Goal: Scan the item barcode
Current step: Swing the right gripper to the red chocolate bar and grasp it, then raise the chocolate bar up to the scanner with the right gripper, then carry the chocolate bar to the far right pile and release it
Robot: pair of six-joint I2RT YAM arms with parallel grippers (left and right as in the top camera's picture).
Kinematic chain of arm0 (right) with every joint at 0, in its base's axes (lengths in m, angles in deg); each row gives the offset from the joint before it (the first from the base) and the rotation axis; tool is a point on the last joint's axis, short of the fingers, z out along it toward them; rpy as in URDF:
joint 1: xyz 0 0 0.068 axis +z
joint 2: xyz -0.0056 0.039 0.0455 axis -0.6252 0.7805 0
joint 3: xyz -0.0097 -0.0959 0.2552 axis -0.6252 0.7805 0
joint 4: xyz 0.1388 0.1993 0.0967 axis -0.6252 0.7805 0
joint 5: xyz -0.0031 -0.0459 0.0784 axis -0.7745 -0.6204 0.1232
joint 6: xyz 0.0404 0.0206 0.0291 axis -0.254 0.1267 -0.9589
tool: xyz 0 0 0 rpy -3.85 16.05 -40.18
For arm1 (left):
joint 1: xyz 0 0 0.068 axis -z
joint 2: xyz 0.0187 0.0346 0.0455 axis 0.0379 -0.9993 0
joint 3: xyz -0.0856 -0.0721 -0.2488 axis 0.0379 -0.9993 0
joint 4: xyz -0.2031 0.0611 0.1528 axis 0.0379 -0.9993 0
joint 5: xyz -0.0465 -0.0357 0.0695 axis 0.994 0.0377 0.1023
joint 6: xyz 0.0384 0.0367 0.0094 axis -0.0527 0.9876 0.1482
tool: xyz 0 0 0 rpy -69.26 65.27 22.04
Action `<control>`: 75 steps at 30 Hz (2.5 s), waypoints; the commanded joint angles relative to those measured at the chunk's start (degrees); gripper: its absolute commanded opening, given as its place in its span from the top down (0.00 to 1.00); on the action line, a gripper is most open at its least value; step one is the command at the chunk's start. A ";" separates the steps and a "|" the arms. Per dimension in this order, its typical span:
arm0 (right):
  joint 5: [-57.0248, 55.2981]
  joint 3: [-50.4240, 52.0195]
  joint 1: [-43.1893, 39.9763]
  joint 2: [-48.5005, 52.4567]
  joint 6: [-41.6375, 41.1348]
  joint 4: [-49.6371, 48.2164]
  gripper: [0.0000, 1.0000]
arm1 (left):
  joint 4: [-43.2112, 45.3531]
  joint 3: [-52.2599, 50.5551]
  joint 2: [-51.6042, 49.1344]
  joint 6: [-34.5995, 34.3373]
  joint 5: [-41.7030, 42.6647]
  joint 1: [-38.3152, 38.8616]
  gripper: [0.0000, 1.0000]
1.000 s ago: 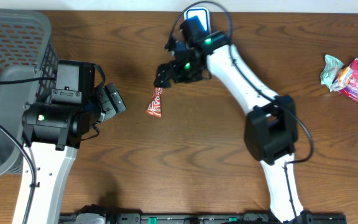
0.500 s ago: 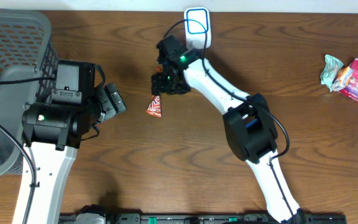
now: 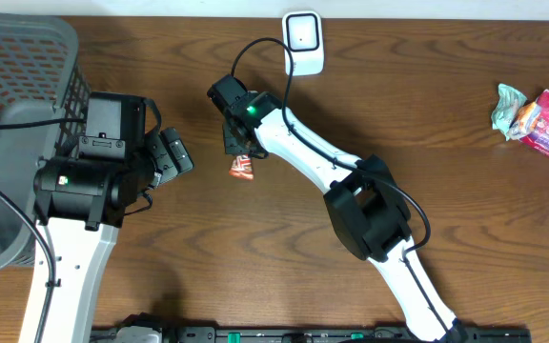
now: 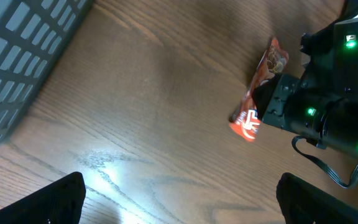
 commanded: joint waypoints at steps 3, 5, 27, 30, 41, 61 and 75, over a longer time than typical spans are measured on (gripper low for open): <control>-2.67 -1.09 -0.52 -1.09 1.92 0.15 0.99 | 0.00 0.59 0.37 -0.28 -0.76 -0.24 0.02; -2.97 -1.40 -1.22 -2.93 5.22 -0.46 0.99 | 0.00 0.59 0.37 -0.28 -0.76 -0.24 0.02; -24.33 -1.36 -14.73 -5.33 20.61 -33.57 0.99 | 0.00 0.59 0.37 -0.28 -0.76 -0.24 0.02; -24.28 -1.36 -16.41 -3.41 20.63 -35.98 0.99 | 0.00 0.59 0.37 -0.28 -0.76 -0.24 0.02; -22.58 -1.38 -18.36 -3.78 20.65 -36.26 0.99 | 0.00 0.59 0.37 -0.26 -0.76 -0.24 0.02; -43.36 -1.38 -37.75 -10.49 27.47 -13.66 0.99 | 0.00 0.59 0.37 -0.26 -0.76 -0.24 0.02; -21.77 -0.39 -55.78 -10.21 27.47 -4.92 0.93 | 0.00 0.59 0.37 -0.28 -0.74 -0.24 0.02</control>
